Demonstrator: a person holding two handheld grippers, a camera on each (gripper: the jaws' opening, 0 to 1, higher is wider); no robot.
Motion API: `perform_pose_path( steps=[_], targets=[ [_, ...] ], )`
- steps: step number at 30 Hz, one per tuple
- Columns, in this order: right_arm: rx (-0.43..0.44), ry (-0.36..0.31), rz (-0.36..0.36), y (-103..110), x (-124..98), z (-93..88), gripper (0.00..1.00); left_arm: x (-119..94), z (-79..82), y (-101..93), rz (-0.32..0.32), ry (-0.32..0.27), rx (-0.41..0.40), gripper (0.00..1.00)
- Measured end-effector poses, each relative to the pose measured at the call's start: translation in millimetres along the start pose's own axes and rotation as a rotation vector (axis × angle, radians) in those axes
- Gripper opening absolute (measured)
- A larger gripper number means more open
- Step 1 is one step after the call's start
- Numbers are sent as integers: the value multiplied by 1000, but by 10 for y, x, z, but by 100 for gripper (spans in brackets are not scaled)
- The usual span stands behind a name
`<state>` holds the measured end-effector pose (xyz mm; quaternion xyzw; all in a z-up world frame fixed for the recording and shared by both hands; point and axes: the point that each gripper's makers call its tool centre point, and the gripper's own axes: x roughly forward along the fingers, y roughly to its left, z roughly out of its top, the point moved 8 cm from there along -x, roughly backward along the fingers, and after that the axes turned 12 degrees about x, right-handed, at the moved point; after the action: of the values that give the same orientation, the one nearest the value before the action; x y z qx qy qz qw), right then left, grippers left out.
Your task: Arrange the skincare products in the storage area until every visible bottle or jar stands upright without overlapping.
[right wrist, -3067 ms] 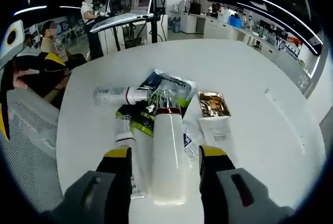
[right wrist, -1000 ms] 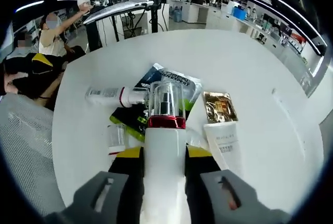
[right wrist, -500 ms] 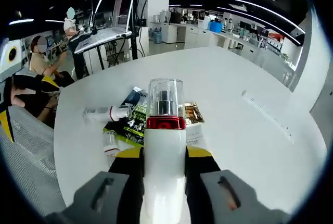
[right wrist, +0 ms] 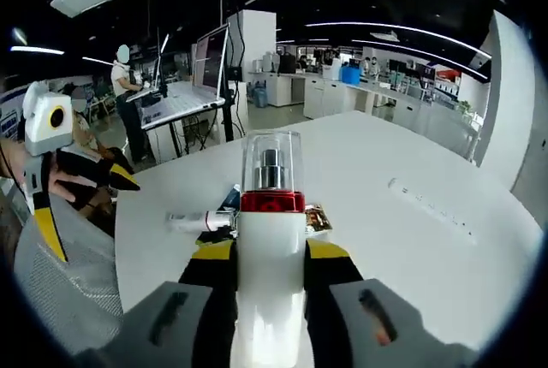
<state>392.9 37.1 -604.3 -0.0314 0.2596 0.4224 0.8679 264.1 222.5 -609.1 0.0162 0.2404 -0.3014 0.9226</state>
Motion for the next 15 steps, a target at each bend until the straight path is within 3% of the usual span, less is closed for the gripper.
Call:
perform_pose_path(
  steps=[15],
  targets=[
    [48, -92, 145, 393, -469, 44, 28, 88, 248, -219, -147, -40, 41, 89]
  ],
)
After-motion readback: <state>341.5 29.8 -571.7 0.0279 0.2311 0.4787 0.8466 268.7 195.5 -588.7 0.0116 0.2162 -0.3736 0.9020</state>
